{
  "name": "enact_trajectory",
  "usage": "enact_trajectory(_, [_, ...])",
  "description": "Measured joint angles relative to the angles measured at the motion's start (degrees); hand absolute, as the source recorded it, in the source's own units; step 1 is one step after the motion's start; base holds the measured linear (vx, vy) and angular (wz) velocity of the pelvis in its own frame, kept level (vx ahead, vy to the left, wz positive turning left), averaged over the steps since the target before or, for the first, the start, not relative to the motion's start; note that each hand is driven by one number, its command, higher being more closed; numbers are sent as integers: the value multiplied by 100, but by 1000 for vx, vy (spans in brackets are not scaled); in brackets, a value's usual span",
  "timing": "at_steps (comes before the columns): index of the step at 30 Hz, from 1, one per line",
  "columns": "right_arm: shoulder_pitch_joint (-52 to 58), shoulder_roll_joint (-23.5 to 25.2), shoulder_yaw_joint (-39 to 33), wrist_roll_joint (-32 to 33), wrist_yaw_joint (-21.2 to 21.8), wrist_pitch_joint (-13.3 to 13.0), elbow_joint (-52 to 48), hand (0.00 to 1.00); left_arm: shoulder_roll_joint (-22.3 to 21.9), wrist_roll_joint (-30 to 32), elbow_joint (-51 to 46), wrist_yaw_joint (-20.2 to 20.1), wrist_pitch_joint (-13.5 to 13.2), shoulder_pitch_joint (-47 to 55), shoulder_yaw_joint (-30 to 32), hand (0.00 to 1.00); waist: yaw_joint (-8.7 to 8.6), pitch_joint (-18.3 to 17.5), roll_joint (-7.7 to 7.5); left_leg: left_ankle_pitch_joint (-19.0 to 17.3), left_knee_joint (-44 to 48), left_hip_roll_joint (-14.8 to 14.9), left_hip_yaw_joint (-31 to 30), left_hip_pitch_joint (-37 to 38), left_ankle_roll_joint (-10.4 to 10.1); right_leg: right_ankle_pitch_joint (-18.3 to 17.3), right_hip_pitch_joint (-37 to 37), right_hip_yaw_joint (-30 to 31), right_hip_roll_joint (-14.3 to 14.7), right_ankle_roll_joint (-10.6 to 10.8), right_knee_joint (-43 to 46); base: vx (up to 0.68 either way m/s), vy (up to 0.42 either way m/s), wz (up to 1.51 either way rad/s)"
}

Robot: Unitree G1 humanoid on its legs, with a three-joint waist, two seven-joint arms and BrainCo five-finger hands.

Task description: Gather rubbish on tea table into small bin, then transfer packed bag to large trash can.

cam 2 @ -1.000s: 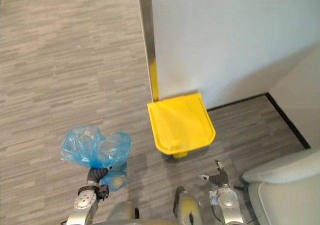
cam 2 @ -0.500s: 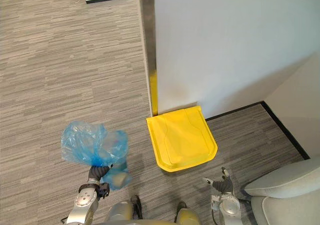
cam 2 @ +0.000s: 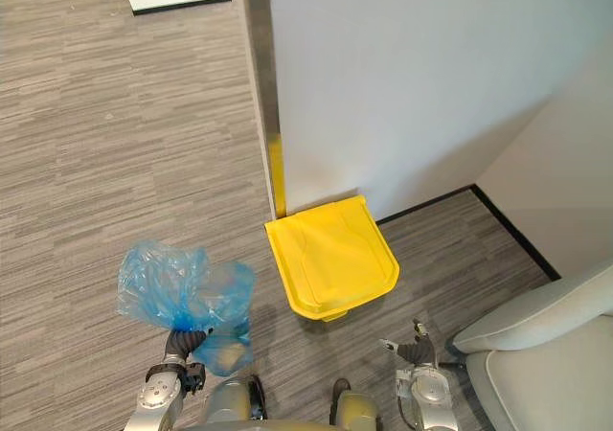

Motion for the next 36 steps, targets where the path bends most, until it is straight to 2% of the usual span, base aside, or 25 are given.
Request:
enact_trajectory(1, [-24,-94,-16,0,-4,-17,-24,0,-38,0,16,0,8,-103,-41,100,-35,115,153,-75,338,85,-158,-69,64,146,60,-161,20,45,130,-68,64,49])
enact_trajectory(2, [-148,-140,-50,1,-16,27,58,0,-16,-1,56,-5,12,-286,-125,100,-20,393,128,-305,556,39,-302,4,-13,88,-13,-238,-178,165,680,-94,57,39])
enact_trajectory(3, [-132,-108,-36,2,-17,37,63,0,16,-1,58,-4,13,-346,-139,100,-16,477,94,-312,564,-84,-316,9,3,-19,-126,-208,-278,227,959,-87,21,42])
enact_trajectory(4, [-80,-111,-7,3,-13,47,66,0,13,-3,62,16,12,-469,-137,100,-8,469,-70,-327,630,-199,-412,-60,28,-126,-241,-81,-303,147,1187,-28,-51,56])
enact_trajectory(5, [-80,-126,-8,3,-20,63,104,0,9,-3,78,36,11,-544,-135,100,4,532,32,-331,675,-237,-557,-140,18,-207,-253,113,-199,79,1263,19,-74,58])
enact_trajectory(6, [-81,-129,-8,4,-25,62,107,0,14,-3,83,43,11,-562,-131,100,3,521,14,-325,683,-262,-649,-174,7,-275,-254,237,-125,64,1293,70,-119,91])
enact_trajectory(8, [-75,-131,-43,46,-65,55,92,0,42,-7,93,124,10,-661,-135,100,-152,549,84,-328,824,-372,-1292,-502,-88,-611,-218,504,250,-73,1393,84,-183,121])
enact_trajectory(11, [-46,-133,-66,116,-125,57,110,0,32,-11,165,150,9,-692,-169,100,-139,523,109,-269,1151,-438,-1609,-761,-196,-733,-216,74,216,-220,1419,119,-127,85])
enact_trajectory(13, [-32,-99,-70,214,-125,48,42,0,-24,-14,176,150,11,-574,-205,100,-153,451,291,-777,1331,-172,-1733,-643,-316,-1006,-225,-160,343,-241,1751,185,-109,40])
enact_trajectory(15, [-51,67,-38,215,-110,42,66,0,-8,-15,268,148,11,-595,-252,100,-135,388,131,-856,1162,-243,-1865,-612,-362,-1060,-531,-91,310,-244,2223,132,-118,25])
enact_trajectory(16, [-26,129,-36,218,-107,42,69,0,-1,-14,369,149,14,-598,-244,100,-142,354,198,-850,1048,-184,-1899,-605,-383,-1139,-623,25,413,-252,2154,173,-167,13])
enact_trajectory(17, [-34,134,-21,220,-104,38,67,0,5,-14,416,154,14,-612,-234,100,-140,262,120,-834,945,-87,-1929,-605,-499,-1100,-718,177,539,-260,1713,222,-207,15])
enact_trajectory(18, [-32,65,-31,232,-108,33,88,0,-3,-13,508,152,17,-660,-245,100,-154,235,255,-863,929,22,-2074,-634,-659,-870,-618,-9,641,-448,1515,215,-154,10])
enact_trajectory(19, [-34,46,-49,245,-117,31,117,0,-26,-13,534,153,29,-662,-237,100,-150,207,283,-838,848,39,-2117,-610,-693,-846,-579,-86,681,-470,1438,262,-165,16])
enact_trajectory(20, [-2,28,-63,264,-120,28,124,0,-39,-9,551,135,47,-608,-308,100,-168,196,266,-678,500,119,-2176,-408,-775,-811,-561,-114,690,-426,1609,295,-195,7])
enact_trajectory(21, [33,-6,-60,264,-116,25,135,0,-116,-9,568,133,56,-627,-321,100,-211,244,342,-631,253,185,-2162,-68,-790,-697,-948,-108,696,-241,2464,286,-232,-5])
enact_trajectory(22, [22,-18,-56,263,-116,15,119,0,-159,-8,593,133,54,-639,-288,100,-194,267,384,-634,205,264,-2158,36,-794,-728,-1173,-3,743,-315,2746,273,-247,-41])
enact_trajectory(23, [-73,-53,-37,263,-113,-8,107,0,-200,-8,675,141,51,-705,-153,100,-111,168,430,-699,195,519,-2054,58,-945,-546,-1045,156,943,-592,1291,279,-191,-70])
enact_trajectory(24, [-217,-114,-30,261,-112,-41,130,0,-202,-9,731,142,55,-785,-48,100,-107,267,582,-774,161,688,-2023,147,-1109,167,-794,-3,1060,-681,632,271,-183,-61])
enact_trajectory(26, [-195,-137,-119,261,-124,-43,125,0,-245,-7,720,115,60,-775,-151,100,-182,271,553,-779,11,649,-1850,373,-1112,178,-674,70,1080,-765,696,168,-91,-27])
enact_trajectory(30, [-275,-113,-158,261,-122,-19,55,0,-214,-8,706,116,21,-775,-273,100,-162,414,304,-802,203,217,-1443,666,-1001,154,-115,397,974,-796,571,10,-13,-29])
enact_trajectory(31, [-265,-125,-124,260,-122,-22,57,0,-220,-8,707,120,-14,-756,-273,100,-149,410,300,-634,96,198,-1235,674,-803,147,-53,424,971,-771,602,-161,77,-37])
enact_trajectory(32, [-254,-91,-22,258,-123,-15,92,0,-177,-7,727,126,-21,-723,-231,100,-121,405,205,-523,63,161,-992,736,-638,120,-109,486,966,-681,712,-191,68,-46])
enact_trajectory(34, [-163,-50,160,243,-105,-9,122,0,-119,-8,726,140,-16,-612,-171,100,-138,326,49,-441,-3,95,-729,745,-517,114,-211,497,811,-512,678,-226,44,-44])
enact_trajectory(36, [-33,-48,170,210,-97,9,125,0,-138,-9,725,135,-13,-476,-159,100,-114,310,26,-262,-150,103,-466,699,-383,144,-303,328,554,-396,770,-217,53,-52])
